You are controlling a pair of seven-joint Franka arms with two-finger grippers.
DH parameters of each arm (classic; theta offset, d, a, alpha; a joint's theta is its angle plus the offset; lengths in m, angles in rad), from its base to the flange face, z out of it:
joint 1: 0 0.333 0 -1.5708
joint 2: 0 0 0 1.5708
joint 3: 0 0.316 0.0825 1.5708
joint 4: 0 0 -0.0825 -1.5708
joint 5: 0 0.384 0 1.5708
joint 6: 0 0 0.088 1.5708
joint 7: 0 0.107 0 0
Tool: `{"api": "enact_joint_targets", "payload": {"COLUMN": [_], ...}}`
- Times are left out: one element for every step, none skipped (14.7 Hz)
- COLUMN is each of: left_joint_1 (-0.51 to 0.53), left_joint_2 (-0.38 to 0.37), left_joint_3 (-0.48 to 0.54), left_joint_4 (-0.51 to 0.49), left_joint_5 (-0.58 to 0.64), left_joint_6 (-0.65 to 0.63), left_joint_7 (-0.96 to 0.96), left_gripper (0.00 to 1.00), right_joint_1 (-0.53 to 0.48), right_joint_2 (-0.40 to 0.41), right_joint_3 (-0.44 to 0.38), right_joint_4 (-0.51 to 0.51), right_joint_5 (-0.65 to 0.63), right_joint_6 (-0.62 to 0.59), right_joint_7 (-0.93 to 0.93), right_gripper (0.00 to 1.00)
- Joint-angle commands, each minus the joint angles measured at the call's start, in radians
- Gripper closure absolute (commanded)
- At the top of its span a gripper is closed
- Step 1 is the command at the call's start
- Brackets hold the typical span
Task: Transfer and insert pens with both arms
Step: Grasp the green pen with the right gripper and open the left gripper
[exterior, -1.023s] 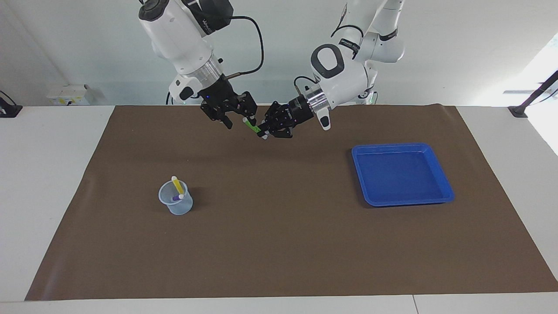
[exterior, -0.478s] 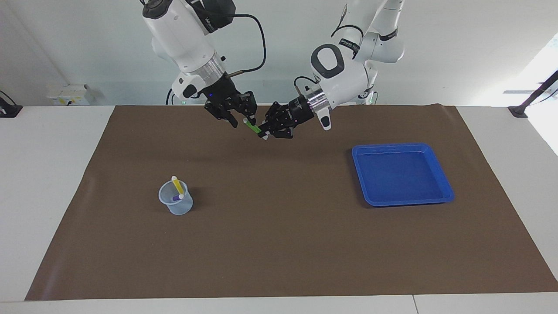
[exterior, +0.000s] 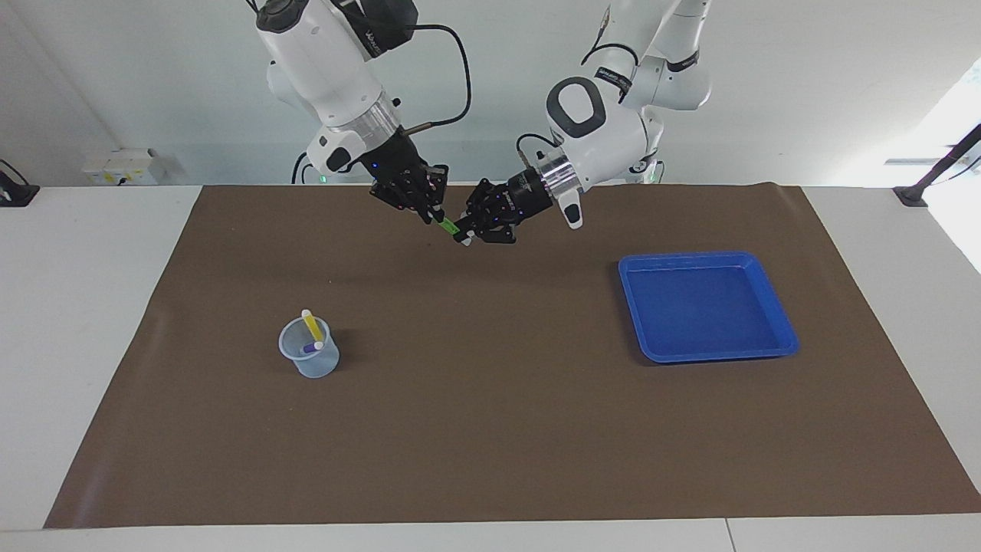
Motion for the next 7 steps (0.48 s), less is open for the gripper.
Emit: {"api": "enact_joint_targets", "payload": {"left_joint_1": [-0.018, -0.038, -0.047, -0.049, -0.047, -0.04, -0.035], "left_joint_2": [-0.029, -0.027, -0.026, -0.024, -0.023, -0.023, -0.024], "left_joint_3": [0.008, 0.008, 0.01, 0.01, 0.01, 0.011, 0.014], "left_joint_4": [-0.023, -0.025, -0.025, -0.025, -0.026, -0.029, -0.032], "left_joint_5": [-0.032, -0.032, -0.032, -0.03, -0.027, -0.018, -0.015], "left_joint_6": [0.048, 0.073, 0.098, 0.107, 0.109, 0.106, 0.105], "left_joint_7": [0.021, 0.021, 0.021, 0.021, 0.021, 0.036, 0.054], "left_gripper": [0.1, 0.0, 0.0, 0.0, 0.0, 0.0, 0.0], "right_joint_1": [-0.019, -0.019, -0.02, -0.023, -0.032, -0.035, -0.035], "right_joint_2": [-0.019, -0.019, -0.019, -0.019, -0.021, -0.022, -0.025], "right_joint_3": [-0.001, -0.006, -0.009, -0.012, -0.013, -0.024, -0.042], "right_joint_4": [-0.025, -0.028, -0.033, -0.042, -0.048, -0.056, -0.067], "right_joint_5": [0.003, -0.003, -0.031, -0.076, -0.115, -0.149, -0.175], "right_joint_6": [0.017, 0.029, 0.049, 0.058, 0.061, 0.063, 0.063], "right_joint_7": [-0.023, -0.026, -0.043, -0.067, -0.094, -0.136, -0.188], "right_gripper": [1.0, 1.0, 1.0, 1.0, 1.0, 1.0, 1.0]}}
